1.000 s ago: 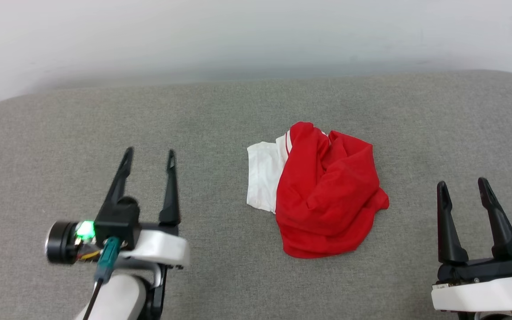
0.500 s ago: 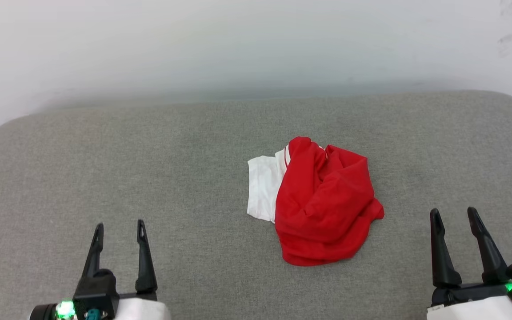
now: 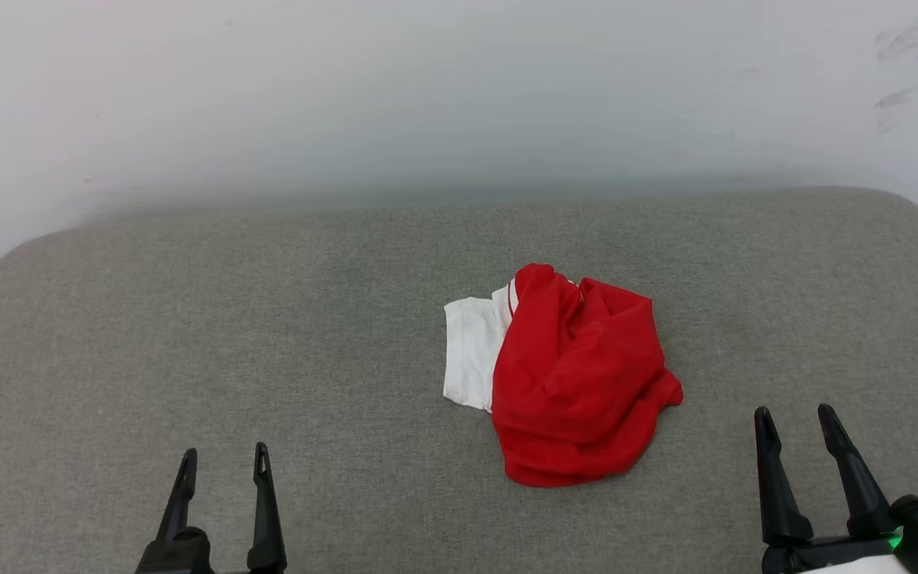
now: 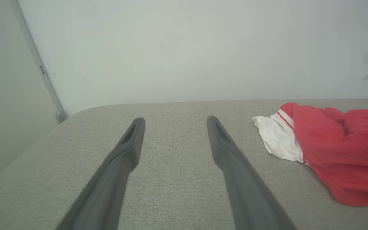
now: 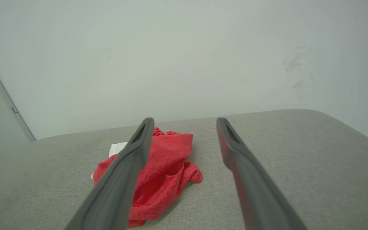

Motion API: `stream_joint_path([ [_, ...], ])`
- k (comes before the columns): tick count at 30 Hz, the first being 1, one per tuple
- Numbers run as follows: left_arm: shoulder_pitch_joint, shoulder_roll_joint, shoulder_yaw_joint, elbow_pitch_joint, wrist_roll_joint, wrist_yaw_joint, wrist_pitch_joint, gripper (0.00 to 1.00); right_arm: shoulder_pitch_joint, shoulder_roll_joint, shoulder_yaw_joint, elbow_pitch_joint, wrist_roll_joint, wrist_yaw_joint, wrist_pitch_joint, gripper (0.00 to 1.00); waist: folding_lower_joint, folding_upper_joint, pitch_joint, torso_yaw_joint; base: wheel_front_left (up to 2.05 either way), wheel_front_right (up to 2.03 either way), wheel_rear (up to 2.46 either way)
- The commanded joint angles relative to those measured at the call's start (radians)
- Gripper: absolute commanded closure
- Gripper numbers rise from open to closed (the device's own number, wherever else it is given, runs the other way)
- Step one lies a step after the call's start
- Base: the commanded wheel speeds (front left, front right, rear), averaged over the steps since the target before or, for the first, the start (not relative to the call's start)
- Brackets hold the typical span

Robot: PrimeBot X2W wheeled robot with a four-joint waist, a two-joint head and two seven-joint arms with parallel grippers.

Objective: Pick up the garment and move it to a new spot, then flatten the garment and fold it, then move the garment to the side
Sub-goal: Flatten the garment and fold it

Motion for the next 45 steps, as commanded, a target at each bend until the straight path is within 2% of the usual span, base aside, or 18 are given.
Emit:
stream_joint_path([
  [1,0.020,-0.008,0.012,0.006,0.012,-0.012,-0.002,0.00,0.020,0.001,0.004,-0.008,0.000,0.000,-0.002,0.00,0.0001,-0.0001,-0.005,0.002,0.00,0.00,0.00],
  [9,0.036,-0.035,0.039,0.021,0.040,-0.054,-0.002,0.00,0.036,0.001,0.007,-0.033,-0.015,0.000,-0.002,0.00,0.0001,-0.0001,-0.017,0.006,0.00,0.00,0.00],
  [21,0.015,-0.055,0.069,0.047,0.047,-0.085,-0.002,0.00,0.035,0.001,0.005,-0.046,-0.026,0.000,-0.002,0.00,0.0001,-0.0001,-0.012,0.013,0.00,0.00,0.00],
  [25,-0.022,-0.056,0.084,0.070,0.041,-0.107,-0.002,0.00,0.021,0.001,0.005,-0.049,-0.030,0.000,-0.002,0.00,0.0001,-0.0001,-0.001,0.012,0.00,0.00,0.00],
  [34,-0.231,-0.009,0.114,0.130,0.045,-0.196,-0.002,0.00,-0.013,0.001,0.018,-0.058,-0.043,0.000,-0.002,0.00,0.0001,-0.0001,0.032,-0.002,0.00,0.00,0.00],
  [45,-0.682,0.081,0.061,0.293,0.029,-0.300,0.021,0.00,-0.095,0.001,0.024,-0.095,-0.051,0.000,-0.002,0.00,0.0001,-0.0001,0.167,-0.045,0.00,0.00,0.00],
])
